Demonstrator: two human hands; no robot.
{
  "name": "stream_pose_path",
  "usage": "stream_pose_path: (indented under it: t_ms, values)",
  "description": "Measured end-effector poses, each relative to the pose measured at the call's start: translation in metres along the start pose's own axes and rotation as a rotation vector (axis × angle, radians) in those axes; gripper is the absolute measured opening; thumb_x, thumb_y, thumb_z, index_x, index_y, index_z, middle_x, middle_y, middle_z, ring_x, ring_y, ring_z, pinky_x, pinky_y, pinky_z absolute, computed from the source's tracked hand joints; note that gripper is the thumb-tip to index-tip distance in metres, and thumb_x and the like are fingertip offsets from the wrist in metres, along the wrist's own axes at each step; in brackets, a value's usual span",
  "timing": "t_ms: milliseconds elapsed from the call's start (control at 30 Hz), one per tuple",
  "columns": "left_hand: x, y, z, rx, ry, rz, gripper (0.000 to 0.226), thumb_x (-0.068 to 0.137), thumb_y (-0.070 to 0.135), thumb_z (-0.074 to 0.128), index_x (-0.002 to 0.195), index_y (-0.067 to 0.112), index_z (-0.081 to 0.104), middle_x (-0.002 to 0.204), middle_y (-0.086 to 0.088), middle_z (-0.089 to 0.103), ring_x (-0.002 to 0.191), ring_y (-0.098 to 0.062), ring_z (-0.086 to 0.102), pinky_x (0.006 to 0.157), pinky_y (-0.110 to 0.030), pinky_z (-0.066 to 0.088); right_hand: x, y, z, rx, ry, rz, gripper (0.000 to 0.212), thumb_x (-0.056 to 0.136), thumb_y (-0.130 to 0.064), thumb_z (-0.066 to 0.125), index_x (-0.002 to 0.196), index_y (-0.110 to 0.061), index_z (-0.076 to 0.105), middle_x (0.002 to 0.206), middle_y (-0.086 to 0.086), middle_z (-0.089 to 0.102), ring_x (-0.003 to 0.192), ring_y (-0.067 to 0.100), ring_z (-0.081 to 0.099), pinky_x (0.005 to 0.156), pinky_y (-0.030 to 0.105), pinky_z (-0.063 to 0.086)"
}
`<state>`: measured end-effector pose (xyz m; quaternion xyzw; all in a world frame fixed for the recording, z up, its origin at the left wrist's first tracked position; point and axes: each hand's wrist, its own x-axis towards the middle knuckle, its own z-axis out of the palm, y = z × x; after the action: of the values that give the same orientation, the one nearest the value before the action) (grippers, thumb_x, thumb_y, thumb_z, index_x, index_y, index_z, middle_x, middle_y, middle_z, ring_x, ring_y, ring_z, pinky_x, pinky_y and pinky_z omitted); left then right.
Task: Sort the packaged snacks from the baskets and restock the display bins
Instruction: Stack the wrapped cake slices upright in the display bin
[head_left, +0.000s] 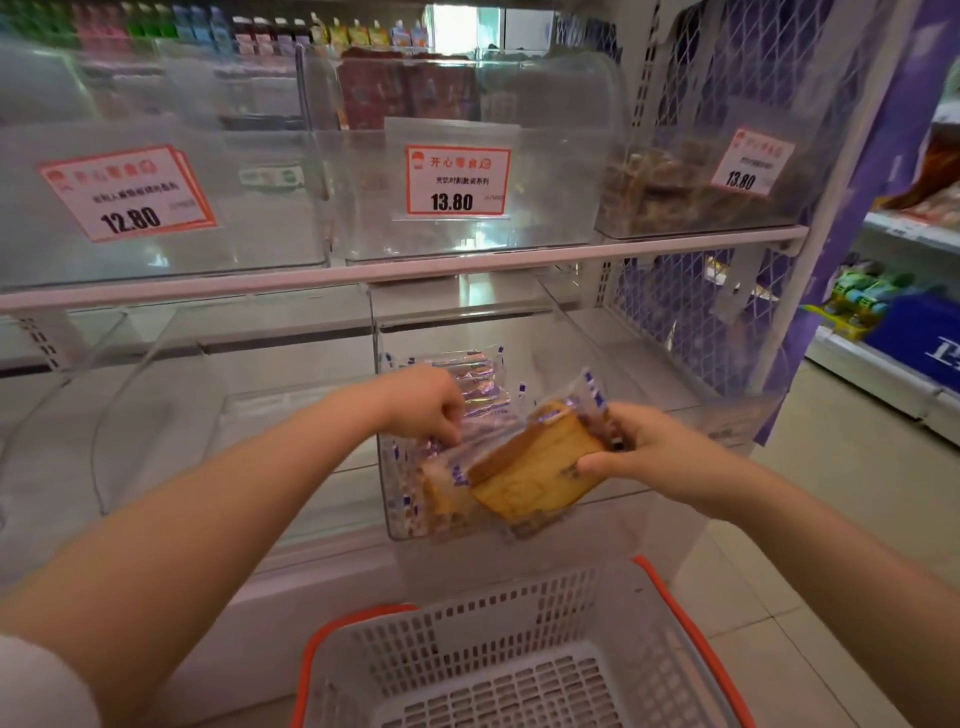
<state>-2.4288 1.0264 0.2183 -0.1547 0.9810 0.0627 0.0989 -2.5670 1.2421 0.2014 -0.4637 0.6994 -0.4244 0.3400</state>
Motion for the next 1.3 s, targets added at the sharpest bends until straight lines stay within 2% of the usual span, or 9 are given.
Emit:
stream_pose_path:
  t_ms: [133,233,500,667,833,967,1100,1200,1300]
  values:
    - [-0.009,-0.003,-0.010,-0.077,0.055,0.008,0.008,0.086,0.030,0.063,0.084,0.024,0.059,0.074,0.013,0.055,0.071,-0.008,0.052,0.060,-0.020,0.036,0.026,0.010,0.025,-0.363,-0.062,0.182,0.017,0.079,-0.011,0.072,0.082,-0.011,0.055,0.079,0.003,0.056,0.077,0.016,0.052,0.066,0.029,0.043]
    - [-0.012,0.010,0.003,-0.041,0.048,0.008,0.049,0.088,0.047,0.054,0.128,0.020,0.047,0.116,-0.001,0.060,0.102,-0.019,0.056,0.086,-0.029,0.045,0.041,0.006,0.028,-0.675,-0.071,0.276,0.030,0.076,-0.029,0.076,0.078,-0.010,0.053,0.078,0.008,0.053,0.075,0.024,0.055,0.061,0.028,0.037]
    - [-0.019,0.037,0.040,0.215,0.093,0.095,0.104,0.067,0.063,0.067,0.146,0.022,0.013,0.144,-0.001,0.037,0.124,-0.024,0.046,0.091,-0.040,0.048,0.052,0.019,0.028,0.086,-0.337,0.508,0.041,0.082,0.010,0.062,0.045,-0.011,0.063,0.048,0.001,0.062,0.042,0.009,0.061,0.043,0.019,0.050]
    - [-0.014,0.030,0.036,0.235,0.061,0.088,0.103,0.063,0.058,0.073,0.141,0.021,0.018,0.133,-0.001,0.043,0.116,-0.023,0.051,0.082,-0.041,0.052,0.057,0.029,0.032,0.213,-0.375,0.467,0.023,0.077,0.018,0.059,0.084,-0.004,0.058,0.074,0.010,0.064,0.064,0.019,0.064,0.058,0.026,0.056]
    - [-0.012,0.021,0.030,0.362,0.106,0.199,0.102,0.066,0.053,0.074,0.143,0.019,0.017,0.138,-0.001,0.035,0.124,-0.022,0.041,0.096,-0.038,0.044,0.060,0.035,0.040,0.100,-0.309,0.273,0.047,0.076,0.017,0.061,0.111,-0.011,0.049,0.085,-0.001,0.061,0.076,0.007,0.058,0.066,0.021,0.050]
    - [-0.012,0.015,0.028,0.396,-0.027,0.148,0.096,0.073,0.061,0.063,0.146,0.019,0.016,0.141,-0.002,0.035,0.126,-0.024,0.040,0.098,-0.041,0.043,0.064,0.015,0.033,-0.190,-0.449,0.341,0.020,0.082,-0.020,0.070,0.092,-0.023,0.053,0.082,-0.001,0.060,0.061,0.006,0.058,0.057,0.023,0.050]
    - [-0.009,0.011,0.020,0.128,0.042,0.002,0.065,0.083,0.063,0.047,0.128,0.017,0.039,0.131,-0.003,0.051,0.116,-0.024,0.052,0.083,-0.037,0.047,0.078,0.002,0.009,-0.187,-0.118,0.265,0.060,0.070,-0.061,0.061,0.113,-0.021,0.052,0.104,0.001,0.060,0.081,0.014,0.058,0.064,0.023,0.046]
    - [-0.006,0.009,0.011,0.257,-0.015,-0.078,0.045,0.087,0.057,0.046,0.109,0.018,0.049,0.111,-0.003,0.060,0.093,-0.022,0.057,0.064,-0.031,0.040,0.087,0.003,0.010,-0.135,0.082,0.079,0.018,0.089,-0.026,0.061,0.105,-0.021,0.058,0.096,-0.002,0.061,0.080,0.010,0.057,0.066,0.020,0.046]
    - [-0.006,0.007,0.009,0.240,-0.093,-0.105,0.039,0.089,0.052,0.048,0.107,0.018,0.055,0.104,-0.002,0.062,0.089,-0.021,0.057,0.064,-0.031,0.042,0.092,0.007,0.021,-0.294,-0.049,0.033,0.015,0.089,-0.004,0.058,0.098,-0.014,0.065,0.079,-0.005,0.062,0.071,0.008,0.056,0.058,0.010,0.045]
